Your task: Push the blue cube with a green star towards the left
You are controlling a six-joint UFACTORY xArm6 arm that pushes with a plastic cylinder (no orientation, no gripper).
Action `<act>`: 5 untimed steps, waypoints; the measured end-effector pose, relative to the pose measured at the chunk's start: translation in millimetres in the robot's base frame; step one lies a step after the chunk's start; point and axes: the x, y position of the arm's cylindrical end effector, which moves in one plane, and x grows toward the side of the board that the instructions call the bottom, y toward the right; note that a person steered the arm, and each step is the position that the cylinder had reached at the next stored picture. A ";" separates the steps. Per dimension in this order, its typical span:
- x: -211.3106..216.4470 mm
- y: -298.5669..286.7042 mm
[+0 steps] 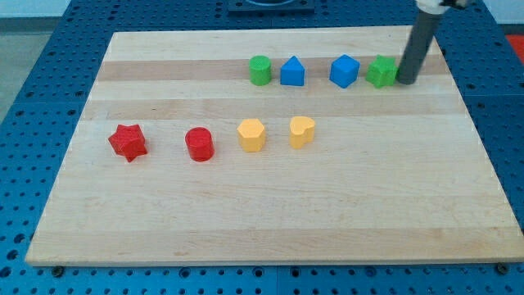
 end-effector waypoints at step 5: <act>-8.5 -91.0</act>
